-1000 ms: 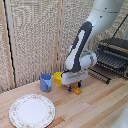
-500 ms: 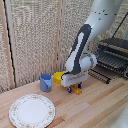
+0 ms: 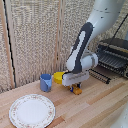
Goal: Please guide your gripper toward the loaf. Carefully hold the bread using your gripper. Position the gripper over the white dish. Gently place the bread on the white dish.
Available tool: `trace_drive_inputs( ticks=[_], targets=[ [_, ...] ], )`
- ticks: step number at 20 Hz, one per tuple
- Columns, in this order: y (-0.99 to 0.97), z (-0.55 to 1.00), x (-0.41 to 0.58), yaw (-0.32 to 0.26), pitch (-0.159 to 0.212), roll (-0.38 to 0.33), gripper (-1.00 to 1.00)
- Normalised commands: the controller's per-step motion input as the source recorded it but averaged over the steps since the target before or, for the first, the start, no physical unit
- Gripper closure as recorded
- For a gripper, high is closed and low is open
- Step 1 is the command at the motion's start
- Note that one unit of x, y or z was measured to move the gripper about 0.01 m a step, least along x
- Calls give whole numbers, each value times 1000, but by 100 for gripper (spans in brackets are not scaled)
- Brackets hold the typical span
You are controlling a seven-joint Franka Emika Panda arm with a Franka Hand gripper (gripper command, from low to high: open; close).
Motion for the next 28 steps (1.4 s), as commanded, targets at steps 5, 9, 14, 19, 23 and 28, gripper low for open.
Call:
trace_drive_inputs(
  ticks=[5, 9, 14, 19, 23, 28],
  targets=[
    [127, 1000, 82, 0, 16, 40, 100],
    [408, 956, 336, 8, 93, 13, 100],
    [801, 746, 398, 1, 115, 0, 100],
    [870, 648, 350, 0, 93, 0, 100],
    [900, 509, 294, 0, 71, -2, 100],
    [958, 85, 237, 0, 7, -23, 100]
  ],
)
